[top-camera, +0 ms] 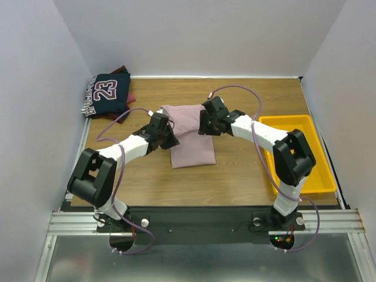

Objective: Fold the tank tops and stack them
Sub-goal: Fold the tank top

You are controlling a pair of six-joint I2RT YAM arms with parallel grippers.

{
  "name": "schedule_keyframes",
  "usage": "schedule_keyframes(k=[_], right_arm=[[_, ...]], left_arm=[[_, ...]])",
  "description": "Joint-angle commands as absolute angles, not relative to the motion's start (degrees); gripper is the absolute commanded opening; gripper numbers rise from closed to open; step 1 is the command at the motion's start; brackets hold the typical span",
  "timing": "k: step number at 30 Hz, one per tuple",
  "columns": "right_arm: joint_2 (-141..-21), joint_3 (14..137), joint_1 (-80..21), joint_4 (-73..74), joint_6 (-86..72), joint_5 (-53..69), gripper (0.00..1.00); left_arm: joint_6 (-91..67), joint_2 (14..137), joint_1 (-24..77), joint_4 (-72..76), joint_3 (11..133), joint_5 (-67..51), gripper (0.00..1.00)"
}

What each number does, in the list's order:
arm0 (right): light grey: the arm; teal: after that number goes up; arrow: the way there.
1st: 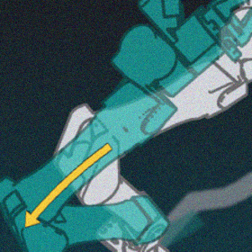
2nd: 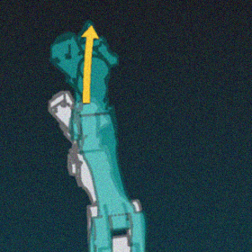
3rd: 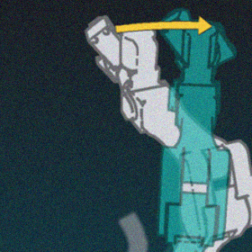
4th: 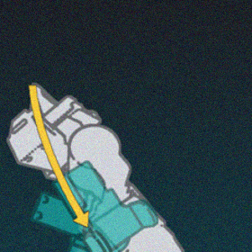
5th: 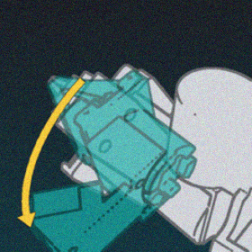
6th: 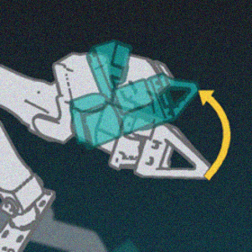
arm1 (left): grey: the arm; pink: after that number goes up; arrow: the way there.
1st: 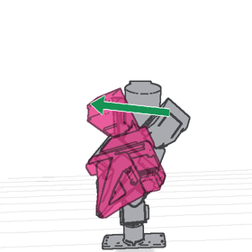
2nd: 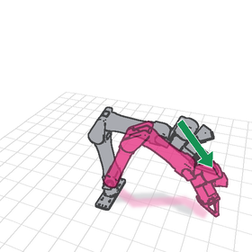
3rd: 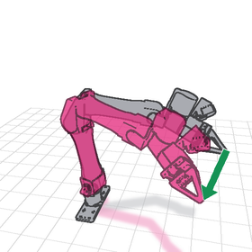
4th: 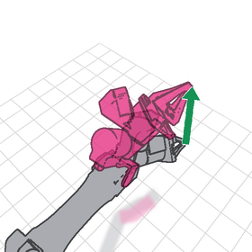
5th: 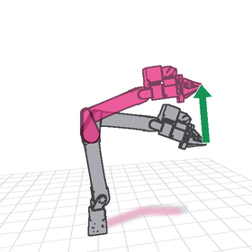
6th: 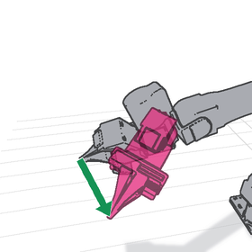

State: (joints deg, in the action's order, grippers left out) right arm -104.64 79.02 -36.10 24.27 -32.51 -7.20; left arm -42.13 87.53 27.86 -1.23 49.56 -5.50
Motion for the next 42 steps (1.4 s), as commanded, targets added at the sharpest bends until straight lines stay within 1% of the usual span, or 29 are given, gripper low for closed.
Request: schedule_keyframes(k=[1, 5, 11, 17, 19, 24, 28, 31, 37, 41, 42], right_arm=[[-108.3, 81.4, -35.9, 22.6, -31.6, -6.4, 0.52], [-112.1, 83.7, -35.9, 22.5, -31.6, -6.5, 0.52], [-112.8, 81.0, -35.9, 21.8, -31.6, -7.5, 0.53], [-111.2, 76.8, -36.0, 21.7, -31.6, -8.5, 0.53], [-110.7, 75.2, -36.1, 21.8, -31.7, -8.5, 0.53], [-108.9, 69.0, -37.3, 21.6, -32.7, -8.3, 0.53], [-105.2, 63.4, -39.0, 21.4, -34.1, -8.4, 0.53], [-99.4, 58.8, -40.8, 21.5, -35.4, -8.4, 0.53], [-92.1, 52.8, -42.3, 21.8, -38.1, -5.9, 0.54], [-89.9, 55.1, -42.3, 22.2, -38.1, -7.5, 0.57], [-90.4, 57.5, -42.0, 22.7, -37.5, -7.8, 0.58]], left_arm=[[-43.5, 90.4, 27.9, 3.9, 52.5, -6.7, 0.03], [-45.2, 96.7, 27.9, 5.6, 56.3, -5.2, 0.05], [-46.9, 99.3, 27.7, 7.6, 57.1, -1.9, 0.10], [-50.3, 100.2, 27.9, 8.2, 52.7, -2.6, 0.11], [-50.6, 99.8, 28.1, 8.8, 51.2, -2.5, 0.13], [-51.7, 99.2, 29.5, 8.8, 47.5, -2.8, 0.14], [-52.9, 97.5, 32.2, 8.5, 44.2, -2.9, 0.14], [-54.3, 94.8, 35.2, 7.4, 41.2, -2.3, 0.14], [-55.6, 86.7, 37.0, 3.5, 35.9, -1.8, 0.14], [-52.4, 81.4, 36.7, -4.3, 41.0, 2.8, 0.17], [-51.0, 80.7, 35.8, -5.6, 44.5, 5.1, 0.18]])
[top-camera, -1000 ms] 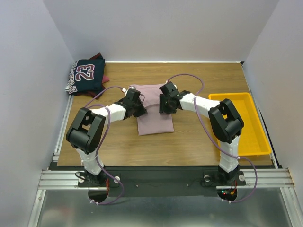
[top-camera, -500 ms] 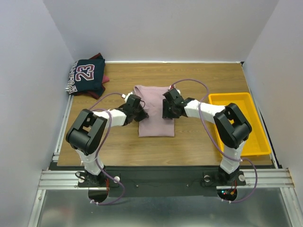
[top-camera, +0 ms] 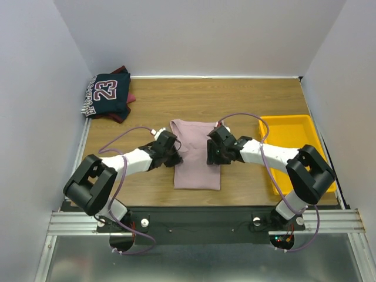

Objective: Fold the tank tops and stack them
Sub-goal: Fold the tank top

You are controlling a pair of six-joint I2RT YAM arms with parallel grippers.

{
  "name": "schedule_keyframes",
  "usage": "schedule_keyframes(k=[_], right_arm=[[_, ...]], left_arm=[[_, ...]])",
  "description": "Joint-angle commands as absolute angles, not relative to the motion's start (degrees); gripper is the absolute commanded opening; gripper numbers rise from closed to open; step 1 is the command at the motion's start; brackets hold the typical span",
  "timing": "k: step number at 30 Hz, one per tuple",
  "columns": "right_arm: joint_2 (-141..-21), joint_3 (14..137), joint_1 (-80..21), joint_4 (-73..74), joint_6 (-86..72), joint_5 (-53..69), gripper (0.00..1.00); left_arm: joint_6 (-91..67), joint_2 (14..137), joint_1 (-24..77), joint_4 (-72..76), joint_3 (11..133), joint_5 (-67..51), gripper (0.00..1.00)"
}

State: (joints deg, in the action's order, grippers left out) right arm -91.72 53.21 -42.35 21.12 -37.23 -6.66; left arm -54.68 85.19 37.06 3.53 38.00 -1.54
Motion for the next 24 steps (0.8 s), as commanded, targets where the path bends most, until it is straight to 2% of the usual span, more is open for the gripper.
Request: schedule_keyframes(k=[1, 6, 9, 12, 17, 24], right_arm=[[-90.8, 58.6, -41.9, 22.8, -37.3, -7.6, 0.58], [-93.5, 66.3, -41.0, 22.9, -35.6, -7.9, 0.58], [-97.1, 72.0, -40.6, 23.0, -34.4, -8.6, 0.57], [-100.5, 77.0, -40.1, 23.0, -33.6, -9.1, 0.53], [-103.0, 81.0, -39.2, 23.3, -32.5, -9.1, 0.51], [-103.1, 80.4, -38.2, 23.6, -32.3, -9.5, 0.51]], left_arm=[[-50.3, 79.5, 34.9, -7.9, 47.9, 6.1, 0.18], [-48.9, 78.2, 24.4, -8.6, 51.8, 7.2, 0.16], [-49.7, 83.0, 18.7, -6.2, 54.1, 6.9, 0.12], [-50.2, 90.2, 17.9, -4.4, 57.4, 9.2, 0.08], [-49.0, 102.9, 17.2, -1.9, 64.0, 6.2, 0.00], [-48.6, 109.0, 17.3, -0.3, 69.2, 2.3, 0.00]])
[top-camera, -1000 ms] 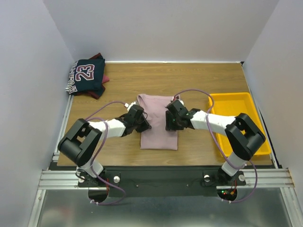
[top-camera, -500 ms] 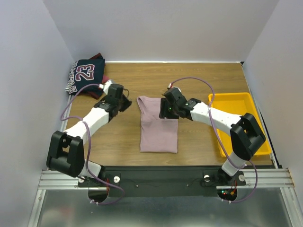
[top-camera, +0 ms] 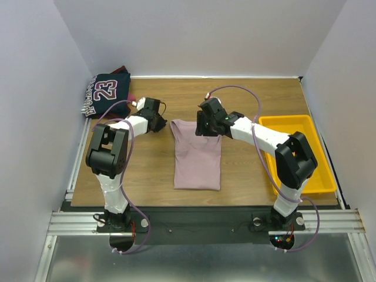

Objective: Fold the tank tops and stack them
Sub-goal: Fold the tank top

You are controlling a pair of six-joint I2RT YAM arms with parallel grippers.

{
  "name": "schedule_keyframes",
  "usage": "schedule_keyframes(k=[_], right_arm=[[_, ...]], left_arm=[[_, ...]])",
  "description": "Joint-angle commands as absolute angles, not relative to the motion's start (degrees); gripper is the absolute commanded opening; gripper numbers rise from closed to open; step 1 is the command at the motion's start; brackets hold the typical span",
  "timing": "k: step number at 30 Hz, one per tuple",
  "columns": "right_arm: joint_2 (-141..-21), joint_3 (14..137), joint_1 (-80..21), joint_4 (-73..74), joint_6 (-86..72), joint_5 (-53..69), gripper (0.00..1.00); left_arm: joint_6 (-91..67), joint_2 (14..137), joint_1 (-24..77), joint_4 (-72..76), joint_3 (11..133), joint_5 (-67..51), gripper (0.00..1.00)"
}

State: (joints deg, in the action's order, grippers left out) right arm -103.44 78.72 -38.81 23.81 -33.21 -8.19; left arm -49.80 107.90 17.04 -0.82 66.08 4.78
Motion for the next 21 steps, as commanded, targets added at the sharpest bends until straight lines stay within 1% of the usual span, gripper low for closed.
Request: schedule_keyframes(k=[1, 7, 12, 15, 21], right_arm=[[-103.1, 80.1, -38.1, 23.6, -32.4, -9.7, 0.51], [-102.7, 79.1, -37.6, 23.6, -32.5, -10.0, 0.51], [-103.0, 78.7, -37.4, 23.6, -32.4, -10.7, 0.51], [-103.2, 77.7, -36.7, 23.8, -32.8, -13.2, 0.51], [-102.9, 76.2, -30.8, 23.7, -32.9, -13.9, 0.50]], left_arm=[[-48.4, 109.5, 17.6, -0.4, 69.9, 1.8, 0.00], [-48.2, 112.1, 19.8, -0.4, 72.9, 0.3, 0.00], [-49.0, 111.0, 20.5, 2.1, 72.2, 0.3, 0.00], [-48.9, 110.7, 20.7, 2.3, 72.6, 0.3, 0.00], [-48.5, 111.2, 21.3, 1.7, 73.9, 0.5, 0.00]])
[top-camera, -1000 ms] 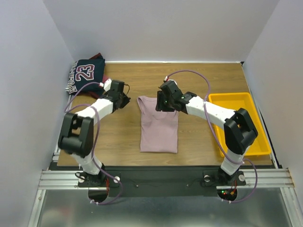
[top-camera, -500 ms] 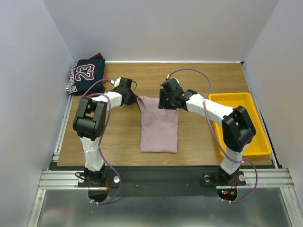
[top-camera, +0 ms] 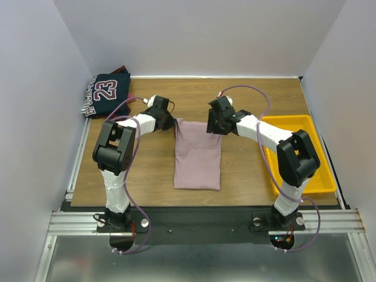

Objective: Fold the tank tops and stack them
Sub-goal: Fold the tank top

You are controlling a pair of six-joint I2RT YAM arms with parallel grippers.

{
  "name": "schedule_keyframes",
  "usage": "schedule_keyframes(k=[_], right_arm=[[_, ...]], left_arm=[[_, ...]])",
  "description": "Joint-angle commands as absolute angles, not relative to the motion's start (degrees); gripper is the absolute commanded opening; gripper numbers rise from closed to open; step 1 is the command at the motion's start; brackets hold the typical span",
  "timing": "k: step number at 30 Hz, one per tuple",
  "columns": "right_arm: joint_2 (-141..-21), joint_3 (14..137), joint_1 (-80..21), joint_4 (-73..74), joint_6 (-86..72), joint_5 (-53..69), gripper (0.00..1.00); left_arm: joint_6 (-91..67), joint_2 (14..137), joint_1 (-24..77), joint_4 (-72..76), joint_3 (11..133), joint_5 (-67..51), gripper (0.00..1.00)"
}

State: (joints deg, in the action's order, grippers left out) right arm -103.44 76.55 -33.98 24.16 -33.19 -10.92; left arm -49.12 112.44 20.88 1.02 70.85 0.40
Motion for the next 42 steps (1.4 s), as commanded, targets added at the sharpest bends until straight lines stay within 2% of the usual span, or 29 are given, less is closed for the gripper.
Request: schedule_keyframes(k=[1, 13, 33, 42], right_arm=[[-102.4, 76.1, -29.5, 23.7, -32.8, -14.2, 0.50], [-102.0, 74.8, -22.4, 23.2, -33.6, -15.7, 0.50], [-110.3, 80.9, -22.4, 20.2, -37.7, -8.7, 0.41], [-112.3, 82.4, -22.4, 18.8, -39.7, -7.3, 0.40]], left_arm=[[-48.5, 111.1, 21.4, 1.6, 73.9, 0.7, 0.00], [-48.0, 110.0, 22.1, 1.6, 74.9, 1.2, 0.00], [-48.3, 108.4, 23.4, 1.6, 74.5, 1.1, 0.00], [-48.6, 108.2, 23.8, 1.9, 73.9, 0.4, 0.00]])
